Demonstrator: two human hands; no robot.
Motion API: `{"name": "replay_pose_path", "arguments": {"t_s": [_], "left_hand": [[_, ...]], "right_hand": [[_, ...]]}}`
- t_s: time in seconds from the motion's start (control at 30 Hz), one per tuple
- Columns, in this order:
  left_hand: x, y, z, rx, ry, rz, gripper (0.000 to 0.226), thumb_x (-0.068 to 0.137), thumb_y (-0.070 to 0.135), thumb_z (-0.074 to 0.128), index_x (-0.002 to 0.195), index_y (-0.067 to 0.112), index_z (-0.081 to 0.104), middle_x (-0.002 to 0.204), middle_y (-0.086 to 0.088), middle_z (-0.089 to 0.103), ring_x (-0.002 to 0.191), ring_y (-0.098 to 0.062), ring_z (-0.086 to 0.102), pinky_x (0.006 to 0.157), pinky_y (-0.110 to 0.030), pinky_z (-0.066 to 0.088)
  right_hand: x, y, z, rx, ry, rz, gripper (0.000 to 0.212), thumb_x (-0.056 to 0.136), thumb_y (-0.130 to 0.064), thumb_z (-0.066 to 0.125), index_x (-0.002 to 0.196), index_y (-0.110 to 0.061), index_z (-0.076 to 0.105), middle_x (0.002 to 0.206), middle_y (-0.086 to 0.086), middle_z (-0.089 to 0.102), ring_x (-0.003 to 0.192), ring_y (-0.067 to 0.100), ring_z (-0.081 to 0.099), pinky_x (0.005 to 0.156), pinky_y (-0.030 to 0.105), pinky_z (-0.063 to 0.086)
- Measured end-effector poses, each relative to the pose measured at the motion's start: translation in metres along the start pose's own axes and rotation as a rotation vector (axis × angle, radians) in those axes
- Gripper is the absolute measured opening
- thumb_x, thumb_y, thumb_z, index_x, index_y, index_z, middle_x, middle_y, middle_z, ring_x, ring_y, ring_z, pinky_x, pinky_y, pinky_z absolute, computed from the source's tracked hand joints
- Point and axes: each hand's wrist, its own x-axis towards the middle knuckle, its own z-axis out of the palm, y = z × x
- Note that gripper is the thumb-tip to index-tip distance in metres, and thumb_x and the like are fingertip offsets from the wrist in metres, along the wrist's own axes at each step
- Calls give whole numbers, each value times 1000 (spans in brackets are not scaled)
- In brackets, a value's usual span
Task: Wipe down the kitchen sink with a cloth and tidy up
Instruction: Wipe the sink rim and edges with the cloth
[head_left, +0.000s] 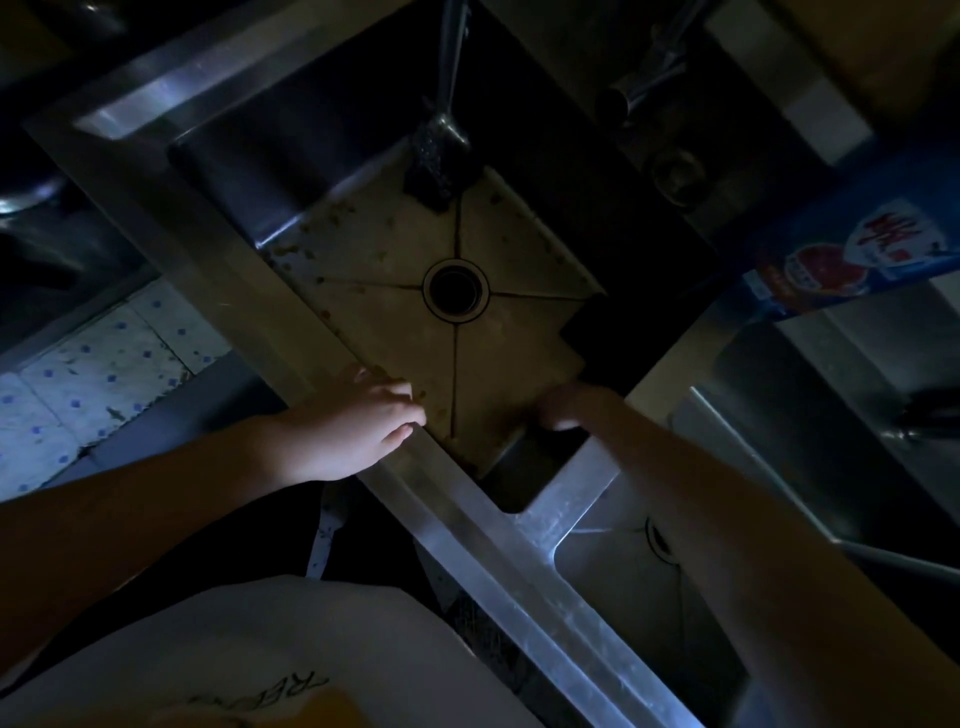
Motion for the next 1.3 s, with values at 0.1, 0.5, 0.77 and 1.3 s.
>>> {"name": "replay_pose_path", "arguments": {"t_s": [0.1, 0.5, 0.77, 1.3], "left_hand": [[0, -1, 0, 16, 1, 5, 24, 95, 29, 42, 111, 29, 60, 108, 10, 57, 101, -15, 55, 92, -33, 35], [7, 3, -2, 19, -5, -32, 24, 94, 25, 40, 103, 30, 62, 102, 11, 56, 93, -14, 57, 87, -32, 39], [2, 4, -4, 50, 108, 28, 14, 85, 18, 58, 90, 29, 67, 89, 10, 61, 78, -16, 62, 76, -34, 41], [19, -38, -31, 25, -2, 16, 25, 95, 28, 43, 115, 28, 57, 116, 10, 53, 104, -12, 54, 89, -30, 38]], "right_hand": [[-1, -51, 30, 20, -157, -160, 38, 98, -13, 37, 132, 0, 48, 138, 20, 49, 124, 33, 49, 105, 41, 40], [5, 56, -24, -42, 124, 86, 36, 98, -23, 41, 124, -3, 56, 129, 17, 55, 117, 31, 55, 97, 38, 46], [1, 106, -50, -53, 201, 383, 34, 93, -13, 49, 125, -3, 53, 130, 19, 51, 123, 37, 47, 98, 45, 43], [-25, -2, -1, -52, 44, -75, 38, 100, -17, 36, 132, -4, 51, 137, 16, 51, 124, 31, 51, 99, 37, 44]]}}
